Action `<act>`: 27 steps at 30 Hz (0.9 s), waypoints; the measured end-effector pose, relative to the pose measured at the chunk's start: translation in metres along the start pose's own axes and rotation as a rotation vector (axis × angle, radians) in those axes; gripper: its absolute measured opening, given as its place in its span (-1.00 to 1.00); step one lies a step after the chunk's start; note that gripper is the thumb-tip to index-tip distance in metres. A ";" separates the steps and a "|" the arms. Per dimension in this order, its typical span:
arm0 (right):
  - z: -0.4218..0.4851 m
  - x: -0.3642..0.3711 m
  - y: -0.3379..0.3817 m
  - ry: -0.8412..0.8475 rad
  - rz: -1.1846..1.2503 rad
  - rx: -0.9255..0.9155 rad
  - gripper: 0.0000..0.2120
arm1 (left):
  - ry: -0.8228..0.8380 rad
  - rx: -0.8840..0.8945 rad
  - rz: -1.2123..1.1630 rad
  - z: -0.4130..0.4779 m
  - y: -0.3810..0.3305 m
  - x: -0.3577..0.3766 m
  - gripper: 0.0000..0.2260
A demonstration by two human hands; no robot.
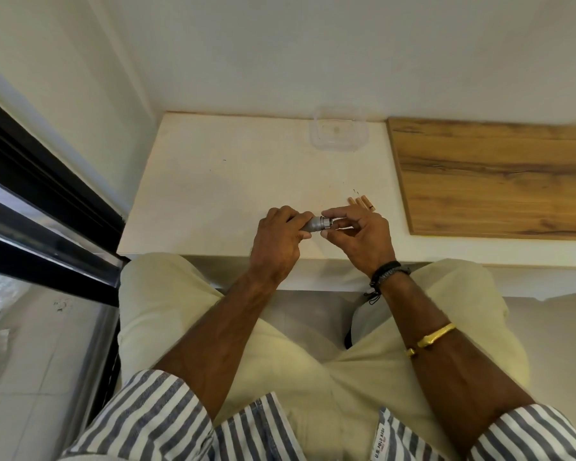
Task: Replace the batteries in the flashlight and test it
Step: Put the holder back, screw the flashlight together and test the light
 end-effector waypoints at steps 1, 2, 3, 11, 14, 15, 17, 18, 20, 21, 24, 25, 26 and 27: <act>0.000 0.000 0.000 0.004 -0.017 -0.011 -0.68 | 0.004 0.003 0.002 0.000 0.000 0.000 -0.69; 0.000 0.000 0.000 0.007 -0.030 -0.019 -0.68 | 0.007 0.003 0.002 0.000 -0.001 0.001 -0.69; 0.000 0.000 0.000 0.011 -0.037 -0.022 -0.68 | 0.008 0.003 0.000 0.000 -0.001 0.001 -0.69; 0.001 -0.002 0.002 0.039 -0.058 -0.071 -0.68 | 0.026 0.019 0.010 -0.001 -0.002 0.005 -0.68; 0.001 -0.001 -0.001 0.049 -0.083 -0.050 -0.71 | 0.025 0.033 0.022 -0.001 -0.003 0.004 -0.68; 0.000 0.001 -0.003 0.058 -0.082 -0.020 -0.72 | 0.021 0.039 0.023 -0.001 -0.003 0.003 -0.67; -0.001 0.004 -0.006 0.082 -0.054 0.053 -0.72 | 0.013 0.051 0.024 -0.002 -0.004 0.001 -0.67; -0.002 0.005 -0.008 0.088 -0.043 0.088 -0.73 | 0.008 0.056 0.023 -0.003 -0.005 0.001 -0.67; -0.002 0.006 -0.009 0.089 -0.073 0.147 -0.66 | -0.002 0.070 0.017 -0.004 -0.007 0.000 -0.68; -0.002 0.005 -0.010 0.085 -0.117 0.169 -0.59 | -0.005 0.082 0.014 -0.004 -0.008 0.000 -0.69; -0.001 0.002 -0.008 0.053 -0.270 0.195 -0.41 | -0.006 0.121 0.014 -0.006 -0.012 0.000 -0.72; -0.002 0.003 -0.008 0.049 -0.281 0.209 -0.38 | -0.008 0.121 0.007 -0.005 -0.013 0.000 -0.72; -0.003 0.003 -0.008 0.047 -0.259 0.227 -0.38 | -0.012 0.112 -0.005 -0.005 -0.013 -0.001 -0.73; -0.004 0.005 -0.009 0.041 -0.206 0.241 -0.42 | -0.013 0.097 -0.018 -0.005 -0.012 -0.001 -0.73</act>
Point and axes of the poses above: each hand's wrist, its own z-axis towards the middle knuckle, its own x-axis out of the palm, y = z × x, the point moved 7 cm from there along z, towards the middle knuckle, and after that the axes turned 11 degrees about -x, right-handed, at the moved point
